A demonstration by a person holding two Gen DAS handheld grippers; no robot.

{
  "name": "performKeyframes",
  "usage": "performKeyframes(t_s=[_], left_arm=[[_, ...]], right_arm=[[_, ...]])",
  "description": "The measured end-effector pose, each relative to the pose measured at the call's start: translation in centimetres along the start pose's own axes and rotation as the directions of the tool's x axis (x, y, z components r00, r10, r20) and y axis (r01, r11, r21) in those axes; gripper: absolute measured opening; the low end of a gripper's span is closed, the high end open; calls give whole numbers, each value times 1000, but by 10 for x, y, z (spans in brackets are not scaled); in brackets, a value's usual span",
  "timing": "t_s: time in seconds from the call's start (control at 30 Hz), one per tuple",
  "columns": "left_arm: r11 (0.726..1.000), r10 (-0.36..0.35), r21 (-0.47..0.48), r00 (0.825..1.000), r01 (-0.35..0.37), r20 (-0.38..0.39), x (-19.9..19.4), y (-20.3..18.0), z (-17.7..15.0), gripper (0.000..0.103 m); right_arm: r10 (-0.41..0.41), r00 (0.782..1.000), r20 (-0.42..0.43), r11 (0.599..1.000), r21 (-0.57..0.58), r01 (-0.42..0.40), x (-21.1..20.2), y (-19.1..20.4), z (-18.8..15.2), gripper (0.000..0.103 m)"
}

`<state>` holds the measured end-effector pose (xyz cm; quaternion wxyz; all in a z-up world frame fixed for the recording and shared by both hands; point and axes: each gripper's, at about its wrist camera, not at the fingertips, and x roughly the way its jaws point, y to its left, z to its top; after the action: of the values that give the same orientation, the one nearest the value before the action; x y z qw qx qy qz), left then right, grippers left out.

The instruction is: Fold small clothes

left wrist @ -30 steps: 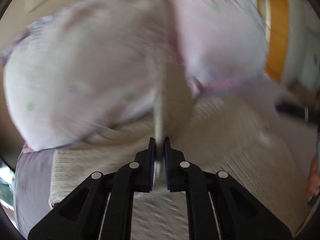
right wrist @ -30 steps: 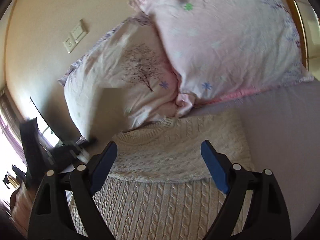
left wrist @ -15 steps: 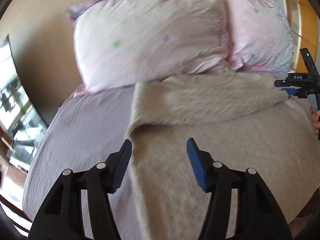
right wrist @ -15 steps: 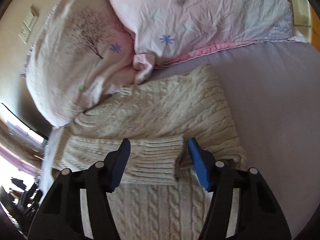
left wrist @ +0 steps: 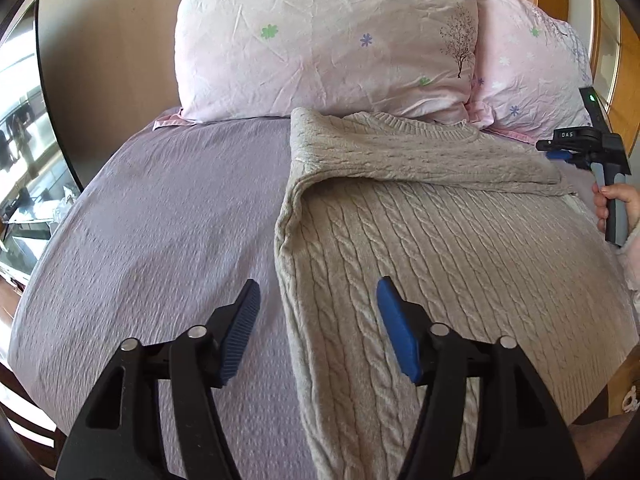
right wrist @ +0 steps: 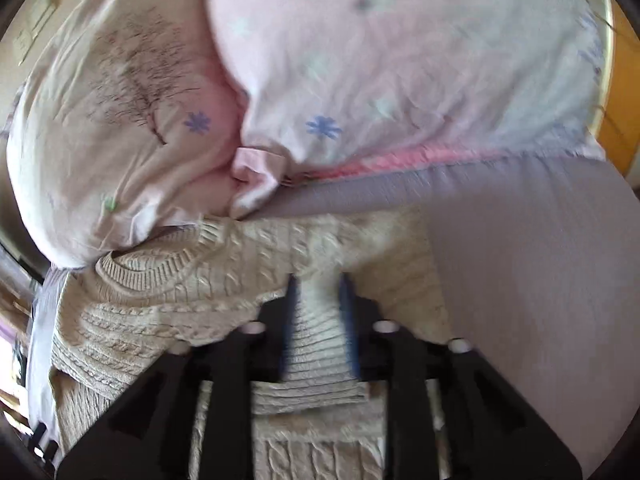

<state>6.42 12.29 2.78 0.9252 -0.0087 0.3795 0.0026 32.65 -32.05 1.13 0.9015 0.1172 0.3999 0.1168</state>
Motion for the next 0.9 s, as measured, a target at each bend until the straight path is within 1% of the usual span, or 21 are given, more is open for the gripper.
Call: performKeyframes(t_s=[0.03, 0.1, 0.13, 0.2, 0.3, 0.33, 0.43, 0.5, 0.53, 0.57, 0.6, 0.63, 0.7, 0.73, 0.8, 0.83, 0.9], left_arm=[[1000, 2, -5, 1000, -2, 1, 0, 2, -1, 69], [999, -11, -35, 1000, 10, -13, -5, 10, -11, 71], [998, -27, -48, 999, 26, -21, -6, 13, -15, 71], [994, -71, -85, 996, 67, -46, -8, 19, -25, 71], [984, -132, -127, 989, 123, -64, -11, 22, -39, 71], [981, -148, -138, 986, 138, -71, -12, 22, -43, 70], [979, -167, -132, 984, 158, -64, -21, 16, -53, 70], [975, -189, -128, 980, 180, -61, -28, 11, -61, 69], [975, -192, -122, 980, 184, -59, -32, 8, -65, 68], [976, -193, -112, 979, 185, -61, -37, 4, -70, 64], [976, -196, -106, 979, 188, -61, -41, 1, -75, 59], [975, -201, -106, 978, 194, -63, -44, -1, -78, 56], [974, -207, -111, 976, 199, -64, -51, -5, -85, 42], [974, -206, -115, 976, 197, -67, -54, -7, -88, 36], [969, -217, -135, 973, 205, -78, -55, -9, -90, 16], [966, -228, -143, 970, 214, -84, -54, -9, -90, 11], [960, -246, -159, 966, 231, -78, -54, -9, -89, 9]], right_arm=[[18, 1000, 24, 1000, 8, -18, -12, -6, -5, 79], [32, 998, 57, 999, -10, -32, -41, -20, -23, 80], [36, 998, 51, 999, -20, -35, -52, -24, -31, 80], [64, 998, 6, 998, -28, -64, -72, -42, -55, 80], [90, 994, -64, 996, -10, -91, -89, -64, -86, 74], [101, 991, -84, 995, -5, -102, -94, -71, -96, 70], [164, 972, -167, 986, 14, -164, -102, -82, -133, 63], [200, 967, -157, 979, -4, -203, -118, -84, -154, 59], [244, 956, -165, 969, 0, -248, -127, -84, -166, 56], [304, 934, -186, 952, 14, -307, -130, -84, -176, 45], [359, 908, -216, 932, 32, -361, -130, -82, -185, 38], [408, 882, -237, 910, 36, -412, -133, -79, -200, 29], [439, 859, -264, 890, 2, -455, -139, -72, -216, 19], [445, 851, -280, 883, -20, -469, -143, -67, -225, 10], [465, 844, -269, 871, -35, -491, -149, -61, -230, 8], [486, 839, -245, 861, -33, -508, -155, -61, -228, 7], [541, 826, -162, 835, -14, -550, -169, -64, -215, 7]])
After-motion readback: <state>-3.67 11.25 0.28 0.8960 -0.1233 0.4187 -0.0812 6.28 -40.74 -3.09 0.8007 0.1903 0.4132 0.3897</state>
